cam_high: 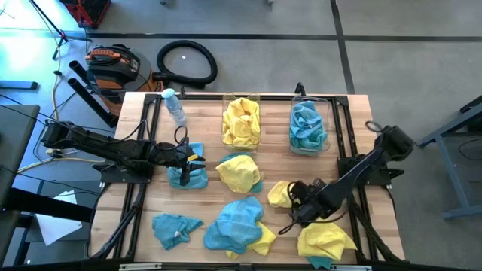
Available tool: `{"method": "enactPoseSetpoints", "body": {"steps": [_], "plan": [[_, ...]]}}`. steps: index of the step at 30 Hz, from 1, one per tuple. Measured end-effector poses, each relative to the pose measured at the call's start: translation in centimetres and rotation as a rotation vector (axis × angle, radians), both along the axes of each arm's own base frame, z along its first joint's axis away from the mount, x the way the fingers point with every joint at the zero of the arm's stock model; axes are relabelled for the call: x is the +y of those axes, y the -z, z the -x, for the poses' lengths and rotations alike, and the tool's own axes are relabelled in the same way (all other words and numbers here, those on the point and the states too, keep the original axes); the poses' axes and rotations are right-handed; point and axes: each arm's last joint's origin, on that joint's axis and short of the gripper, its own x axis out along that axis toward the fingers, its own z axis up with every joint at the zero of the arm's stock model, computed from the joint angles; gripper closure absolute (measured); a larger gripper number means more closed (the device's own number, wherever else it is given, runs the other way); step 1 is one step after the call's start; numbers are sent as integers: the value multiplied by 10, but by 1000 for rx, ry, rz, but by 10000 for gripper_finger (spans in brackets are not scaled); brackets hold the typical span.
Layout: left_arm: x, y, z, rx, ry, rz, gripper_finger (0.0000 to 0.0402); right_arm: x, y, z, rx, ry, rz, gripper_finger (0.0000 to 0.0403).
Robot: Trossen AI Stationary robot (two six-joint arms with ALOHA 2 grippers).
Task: Sort microfiber towel by color & place in baskets
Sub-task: Put the yellow towel into the left transparent bin
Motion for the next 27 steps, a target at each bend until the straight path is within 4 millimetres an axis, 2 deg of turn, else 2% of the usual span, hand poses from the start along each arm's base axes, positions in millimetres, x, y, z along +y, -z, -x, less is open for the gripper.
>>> {"method": "enactPoseSetpoints", "body": {"steps": [4, 7, 9, 12, 14, 16, 20, 23, 27], "plan": [[0, 0, 0, 0, 0, 0, 298, 2, 27, -6, 95, -16, 59, 182], [0, 0, 0, -1, -1, 1, 298, 2, 40, -11, 108, 5, 99, 193], [0, 0, 0, -2, -4, 8, 298, 1, 42, -14, 108, 7, 100, 219], [0, 0, 0, -2, -4, 8, 298, -3, 36, -14, 76, -11, 117, 294], [0, 0, 0, -2, -4, 8, 298, -8, 26, -11, 69, -30, 134, 359], [0, 0, 0, -2, -4, 8, 298, -14, 8, -6, 16, -28, 159, 387], [0, 0, 0, -2, -4, 7, 298, -33, -30, 6, -105, 20, 214, 369], [0, -1, 0, -8, 0, 1, 298, -50, -58, 7, -254, 14, 251, 382], [0, -3, -2, -32, -1, -1, 298, -78, -95, -5, -382, -37, 321, 395]]}}
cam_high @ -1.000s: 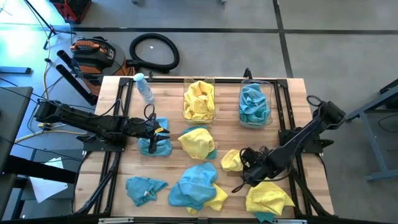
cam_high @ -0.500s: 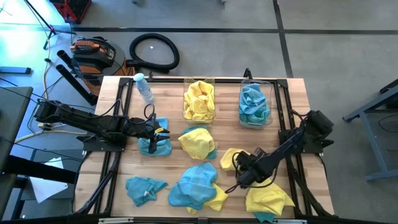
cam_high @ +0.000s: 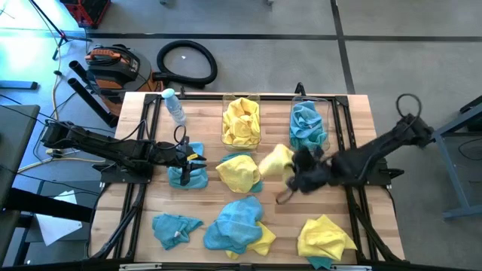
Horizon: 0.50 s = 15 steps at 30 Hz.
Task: Sort microfiber towel by color & place in baskets
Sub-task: Put the yellow towel into the left transparent bin
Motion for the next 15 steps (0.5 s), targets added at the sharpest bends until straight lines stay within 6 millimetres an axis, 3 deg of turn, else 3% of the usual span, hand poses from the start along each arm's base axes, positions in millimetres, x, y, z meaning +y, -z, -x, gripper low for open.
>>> {"method": "enactPoseSetpoints", "body": {"steps": [5, 9, 15], "plan": [[0, 0, 0, 1, 6, -12, 298, -42, -44, -28, -25, -57, 114, 398], [0, 0, 0, 2, 10, -20, 298, -82, -68, -53, -45, -68, 162, 398], [0, 0, 0, 4, 10, -22, 298, -140, -82, -96, -143, -40, 213, 400]]}}
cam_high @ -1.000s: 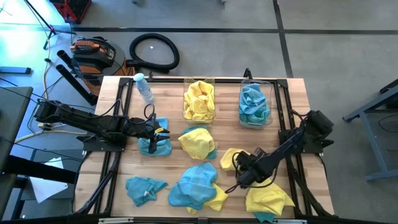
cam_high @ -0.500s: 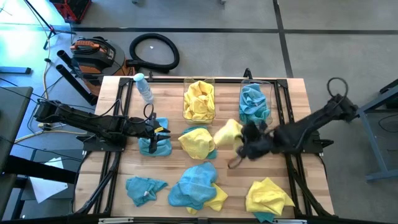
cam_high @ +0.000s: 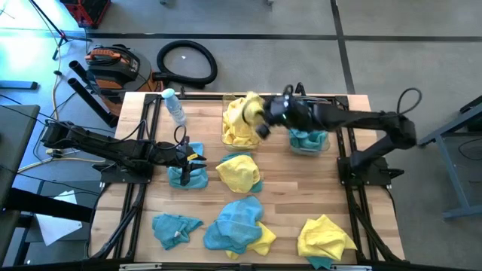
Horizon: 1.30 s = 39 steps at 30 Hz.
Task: Sort microfiber towel by color & place in baskets
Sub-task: Put the yellow towel into the left transparent bin
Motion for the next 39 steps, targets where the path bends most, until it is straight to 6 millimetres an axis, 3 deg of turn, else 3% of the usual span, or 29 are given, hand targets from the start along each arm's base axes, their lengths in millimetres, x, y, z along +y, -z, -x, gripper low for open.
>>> {"method": "enactPoseSetpoints", "body": {"steps": [5, 9, 12, 15, 23, 31, 39], "plan": [[0, 0, 0, 1, -2, -1, 298, -40, 15, -34, -123, 5, -21, 400], [0, 0, 0, 6, -2, -2, 298, -64, 52, -53, -65, 32, -86, 401], [0, 1, 0, 6, -2, -2, 298, -74, 87, -58, 74, 71, -163, 401], [0, 0, 0, 6, 1, -7, 298, -80, 110, -61, 162, 96, -180, 402], [0, 1, 0, 8, 5, -17, 298, -88, 132, -82, 89, -14, -202, 402], [4, 1, 0, 8, -17, -16, 298, -94, 179, -90, 182, -111, -323, 401], [4, 1, 0, 8, -23, -9, 298, -94, 190, -92, 220, -136, -320, 344]]}}
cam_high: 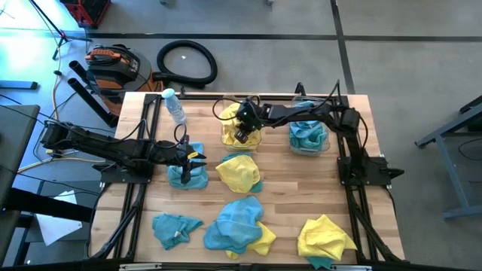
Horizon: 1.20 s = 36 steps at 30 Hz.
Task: Sort microfiber towel by color & place in baskets
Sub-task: Put the yellow towel into the left transparent bin, then put the blue towel into the right transparent bin
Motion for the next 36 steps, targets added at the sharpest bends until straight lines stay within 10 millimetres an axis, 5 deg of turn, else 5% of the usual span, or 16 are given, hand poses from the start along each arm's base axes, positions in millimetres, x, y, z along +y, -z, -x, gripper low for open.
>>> {"method": "enactPoseSetpoints", "body": {"steps": [8, 21, 36], "plan": [[0, 0, 0, 4, 0, 0, 298, 5, -39, 13, -35, -4, 19, 275], [0, 0, 0, -2, -13, 24, 298, 38, -119, 57, -97, -27, 56, 270], [0, 1, 0, 3, -29, 24, 298, 165, -88, 180, -156, 68, -14, 270]]}}
